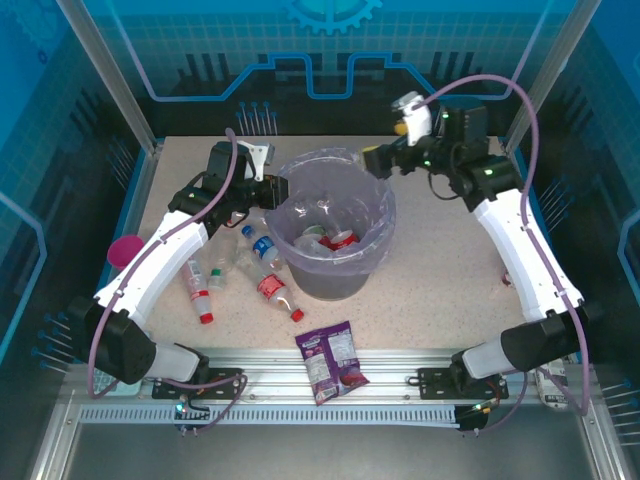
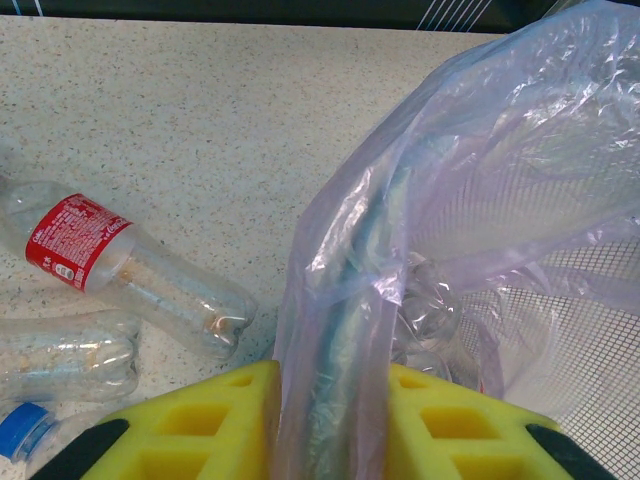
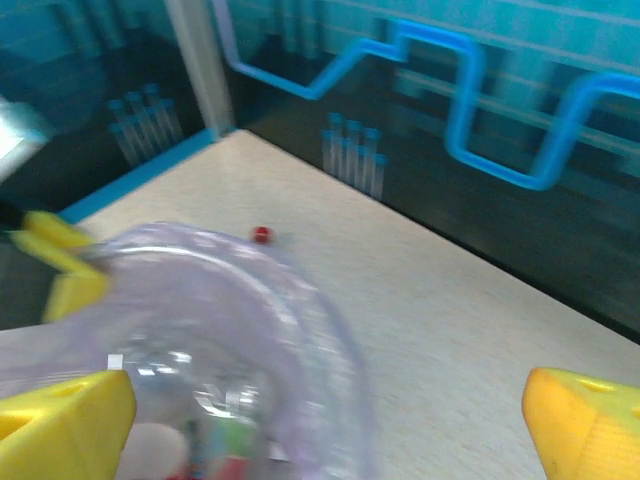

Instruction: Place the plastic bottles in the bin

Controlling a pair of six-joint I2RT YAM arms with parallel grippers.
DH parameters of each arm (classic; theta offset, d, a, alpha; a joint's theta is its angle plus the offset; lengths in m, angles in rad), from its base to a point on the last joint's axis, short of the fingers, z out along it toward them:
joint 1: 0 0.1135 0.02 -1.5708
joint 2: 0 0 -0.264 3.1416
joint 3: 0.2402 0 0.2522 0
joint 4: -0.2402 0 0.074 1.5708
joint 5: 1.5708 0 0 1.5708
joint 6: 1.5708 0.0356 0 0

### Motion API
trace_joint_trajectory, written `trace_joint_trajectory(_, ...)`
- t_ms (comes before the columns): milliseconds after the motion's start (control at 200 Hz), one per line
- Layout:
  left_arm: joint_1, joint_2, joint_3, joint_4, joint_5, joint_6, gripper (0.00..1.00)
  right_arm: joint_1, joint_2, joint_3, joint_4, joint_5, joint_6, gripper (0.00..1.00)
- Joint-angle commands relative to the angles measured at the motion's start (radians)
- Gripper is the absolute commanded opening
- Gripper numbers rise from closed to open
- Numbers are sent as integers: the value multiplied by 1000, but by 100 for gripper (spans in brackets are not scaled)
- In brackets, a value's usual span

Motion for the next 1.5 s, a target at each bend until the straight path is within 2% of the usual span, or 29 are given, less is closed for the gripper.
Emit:
trace_joint_trajectory(0, 12, -13, -16, -3, 16, -4, 30, -108, -9, -34, -28, 58, -2, 100)
trace_joint_trajectory(100, 12, -17, -14, -2, 16, -4, 30, -195, 35, -72, -22, 170, 14, 100)
trace_joint_trajectory(210, 13, -19, -15, -1, 19, -8, 30, -288, 135, -38, -75, 278, 70, 99)
trace_joint_trajectory(355, 13, -21, -14, 0, 21, -11, 30, -399, 279, 13, -102, 317, 217, 95)
trace_joint_trajectory(430, 13, -21, -15, -2, 18, -9, 31, -431, 347, 18, -63, 346, 249, 89)
trace_joint_trajectory(605, 13, -33, -14, -4, 17, -7, 30, -510, 531, 101, -35, 354, 315, 83)
trace_joint_trajectory(775, 14, -40, -20, -2, -7, 4, 31, -544, 645, 157, 13, 335, 303, 79)
trace_joint_trajectory(991, 13, -19, -16, -6, 5, 1, 31, -564, 786, 301, -69, 293, 269, 84)
trace_joint_trajectory(1271, 14, -18, -16, -8, -1, 8, 30, -570, 734, 139, -9, 224, 278, 84)
trace_joint_trajectory(1496, 14, -16, -16, -8, -1, 8, 31, -541, 584, -103, 48, 142, 320, 84)
